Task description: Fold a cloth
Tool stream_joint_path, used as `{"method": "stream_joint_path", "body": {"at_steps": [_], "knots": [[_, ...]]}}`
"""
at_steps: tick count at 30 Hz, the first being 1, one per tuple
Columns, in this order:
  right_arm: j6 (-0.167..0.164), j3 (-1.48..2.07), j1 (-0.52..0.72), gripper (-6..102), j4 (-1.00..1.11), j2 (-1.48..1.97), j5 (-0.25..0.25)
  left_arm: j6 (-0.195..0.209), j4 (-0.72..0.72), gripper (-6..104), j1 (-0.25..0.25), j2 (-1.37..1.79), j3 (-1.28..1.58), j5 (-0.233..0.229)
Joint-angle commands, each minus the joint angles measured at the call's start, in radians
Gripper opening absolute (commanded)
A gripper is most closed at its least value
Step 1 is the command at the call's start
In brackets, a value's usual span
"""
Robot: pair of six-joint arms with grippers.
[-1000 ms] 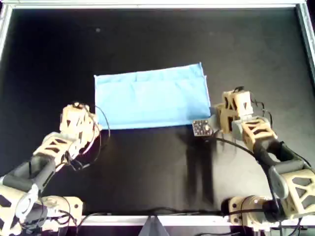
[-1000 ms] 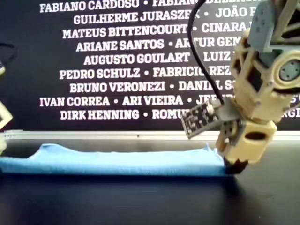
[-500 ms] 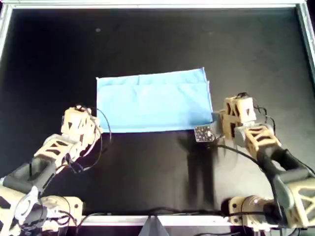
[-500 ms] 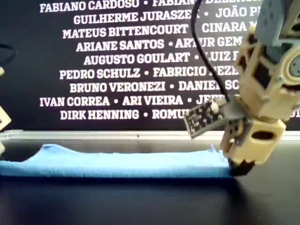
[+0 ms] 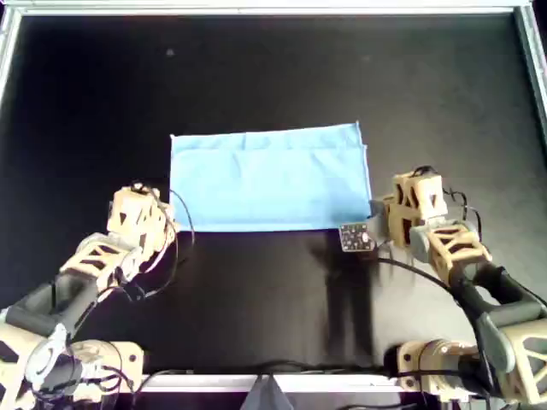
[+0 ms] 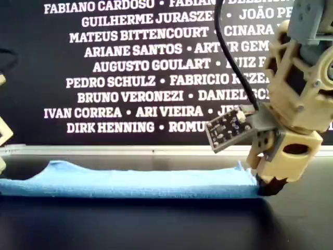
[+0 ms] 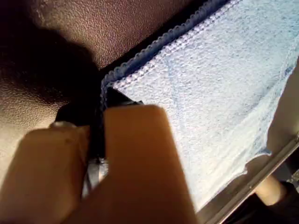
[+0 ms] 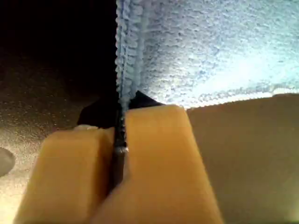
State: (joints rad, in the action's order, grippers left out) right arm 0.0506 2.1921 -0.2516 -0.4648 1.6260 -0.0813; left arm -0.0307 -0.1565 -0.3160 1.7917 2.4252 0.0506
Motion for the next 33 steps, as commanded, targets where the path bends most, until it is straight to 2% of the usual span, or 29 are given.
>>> {"method": "stream_joint_path", "body": {"at_steps": [1,7,9,12,15,18,20,22,25,26,28,33], "knots": [[-0.006,-0.015,0.003,1,0.005,0.051,0.008,0.005,0.006,0,0.008,0.048,-0.009,-0.009],[-0.006,-0.008,0.003,2,0.005,0.054,0.002,0.006,0.006,0,0.012,0.051,-0.011,-0.011],[0.006,-0.008,0.003,2,0.005,0.060,0.006,0.006,0.006,0,0.015,0.061,-0.011,-0.025],[-0.005,-0.008,0.003,4,0.009,0.060,0.012,0.008,0.006,4,0.017,0.097,-0.008,-0.028],[-0.008,-0.008,0.003,13,0.015,0.049,0.014,0.008,0.006,17,0.011,0.121,-0.008,-0.029],[-0.006,-0.011,0.006,28,0.017,0.060,0.014,0.006,0.006,32,0.011,0.123,-0.008,-0.023],[0.009,-0.025,0.015,39,0.017,0.060,0.015,-0.006,0.006,39,0.008,0.123,-0.008,-0.012],[-0.006,-0.023,0.018,48,0.017,0.060,0.015,-0.006,0.006,44,0.008,0.112,-0.008,-0.023],[0.006,-0.014,0.018,59,0.017,0.061,0.014,0.005,0.006,47,0.017,0.126,-0.017,-0.029],[-0.006,-0.009,0.009,62,0.017,0.063,0.014,0.005,0.006,47,0.017,0.130,-0.017,-0.029],[-0.008,-0.005,0.008,67,0.017,0.063,0.014,0.005,0.006,47,0.017,0.150,-0.008,-0.029],[-0.009,0.064,0.021,73,0.015,0.112,0.015,-0.011,0.005,47,0.023,0.252,0.044,-0.032]]}}
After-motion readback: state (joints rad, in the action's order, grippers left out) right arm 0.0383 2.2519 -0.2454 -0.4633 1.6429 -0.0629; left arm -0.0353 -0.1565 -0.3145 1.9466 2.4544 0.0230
